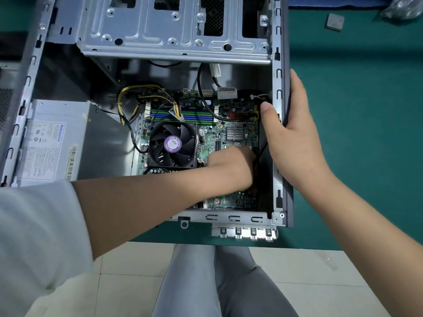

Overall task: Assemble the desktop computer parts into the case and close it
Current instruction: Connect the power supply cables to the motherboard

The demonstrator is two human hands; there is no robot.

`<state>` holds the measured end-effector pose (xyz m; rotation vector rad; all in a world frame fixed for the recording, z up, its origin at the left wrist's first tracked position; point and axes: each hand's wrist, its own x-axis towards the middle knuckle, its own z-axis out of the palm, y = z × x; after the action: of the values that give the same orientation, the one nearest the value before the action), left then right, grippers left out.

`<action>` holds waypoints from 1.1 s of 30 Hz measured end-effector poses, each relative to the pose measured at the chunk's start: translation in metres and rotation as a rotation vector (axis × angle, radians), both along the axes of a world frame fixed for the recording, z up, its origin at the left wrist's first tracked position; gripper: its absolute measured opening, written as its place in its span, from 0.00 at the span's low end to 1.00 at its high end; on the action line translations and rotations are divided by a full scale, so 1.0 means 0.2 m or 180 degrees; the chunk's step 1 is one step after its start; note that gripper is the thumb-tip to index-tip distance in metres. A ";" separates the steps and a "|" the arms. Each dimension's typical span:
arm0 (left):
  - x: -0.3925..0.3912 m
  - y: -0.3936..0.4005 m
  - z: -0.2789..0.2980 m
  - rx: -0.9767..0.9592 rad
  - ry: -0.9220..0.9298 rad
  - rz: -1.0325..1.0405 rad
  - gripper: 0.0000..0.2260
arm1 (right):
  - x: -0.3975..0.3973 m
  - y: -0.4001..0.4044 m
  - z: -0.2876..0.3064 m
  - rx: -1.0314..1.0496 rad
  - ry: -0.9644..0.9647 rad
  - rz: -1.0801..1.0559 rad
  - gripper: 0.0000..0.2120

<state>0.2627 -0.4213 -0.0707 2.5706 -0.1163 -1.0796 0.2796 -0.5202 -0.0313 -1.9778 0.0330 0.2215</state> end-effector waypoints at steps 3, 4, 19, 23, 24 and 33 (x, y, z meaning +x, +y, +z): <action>0.00 -0.01 0.04 0.0056 -0.0107 -0.0146 0.09 | 0.00 0.00 0.00 -0.0012 0.0011 0.0012 0.28; 0.00 -0.01 0.05 0.0060 -0.0135 -0.0180 0.09 | 0.00 0.00 0.00 -0.0007 0.0018 0.0013 0.28; -0.04 -0.01 0.02 0.0063 -0.0476 -0.0299 0.03 | 0.00 0.00 0.01 0.0077 0.0051 0.0029 0.29; -0.04 0.00 -0.02 0.0009 -0.0500 -0.0217 0.03 | 0.00 0.00 0.00 0.0084 0.0062 0.0027 0.29; -0.04 0.00 -0.03 -0.0002 -0.0515 -0.0151 0.04 | 0.00 0.00 0.00 0.0084 0.0061 0.0023 0.29; -0.05 -0.01 -0.06 -0.0091 -0.0494 0.0058 0.15 | 0.00 -0.01 -0.01 0.0144 0.0036 -0.0006 0.28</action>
<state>0.2531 -0.4224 -0.0829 2.6219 -0.1453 -0.8646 0.2805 -0.5219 -0.0337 -1.9314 0.0371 0.2304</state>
